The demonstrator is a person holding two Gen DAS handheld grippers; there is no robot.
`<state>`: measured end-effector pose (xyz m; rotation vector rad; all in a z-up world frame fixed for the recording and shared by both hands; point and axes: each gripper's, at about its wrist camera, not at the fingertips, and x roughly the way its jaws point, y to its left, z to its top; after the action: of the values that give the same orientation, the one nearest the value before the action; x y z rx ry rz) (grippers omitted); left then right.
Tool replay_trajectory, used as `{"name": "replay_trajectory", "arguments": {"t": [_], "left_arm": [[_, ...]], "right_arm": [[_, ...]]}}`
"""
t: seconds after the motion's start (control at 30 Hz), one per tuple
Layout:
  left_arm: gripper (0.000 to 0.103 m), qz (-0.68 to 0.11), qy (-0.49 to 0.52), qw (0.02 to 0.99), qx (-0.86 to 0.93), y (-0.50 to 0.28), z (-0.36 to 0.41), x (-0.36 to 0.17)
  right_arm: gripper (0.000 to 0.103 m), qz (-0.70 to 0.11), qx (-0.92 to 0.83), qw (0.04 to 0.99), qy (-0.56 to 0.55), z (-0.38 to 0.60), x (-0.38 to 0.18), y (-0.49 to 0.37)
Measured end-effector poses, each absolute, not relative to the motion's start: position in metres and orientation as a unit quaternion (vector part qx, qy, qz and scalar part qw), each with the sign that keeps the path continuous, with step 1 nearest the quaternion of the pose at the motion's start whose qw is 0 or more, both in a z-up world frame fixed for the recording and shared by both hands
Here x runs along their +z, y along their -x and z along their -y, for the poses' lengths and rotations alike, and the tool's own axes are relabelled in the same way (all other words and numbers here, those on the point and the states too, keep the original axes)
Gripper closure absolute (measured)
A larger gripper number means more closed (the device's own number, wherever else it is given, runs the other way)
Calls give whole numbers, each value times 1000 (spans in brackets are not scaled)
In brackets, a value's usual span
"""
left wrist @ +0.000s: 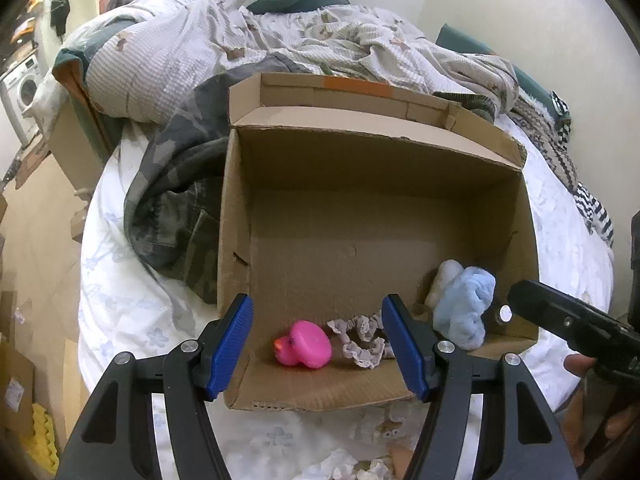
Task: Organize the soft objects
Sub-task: 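Open both tools to release the scrunchies into the box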
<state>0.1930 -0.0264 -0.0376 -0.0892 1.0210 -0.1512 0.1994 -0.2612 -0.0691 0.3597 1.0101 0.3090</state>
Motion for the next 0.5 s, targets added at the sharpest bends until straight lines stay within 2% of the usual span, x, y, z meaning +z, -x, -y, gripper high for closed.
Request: {"name": "replay_trajectory", "arguments": {"t": [0.5], "left_arm": [[39, -471, 54, 879, -55, -176, 9, -21]], "right_arm": [[0, -456, 133, 864, -165, 262, -55, -184]]}}
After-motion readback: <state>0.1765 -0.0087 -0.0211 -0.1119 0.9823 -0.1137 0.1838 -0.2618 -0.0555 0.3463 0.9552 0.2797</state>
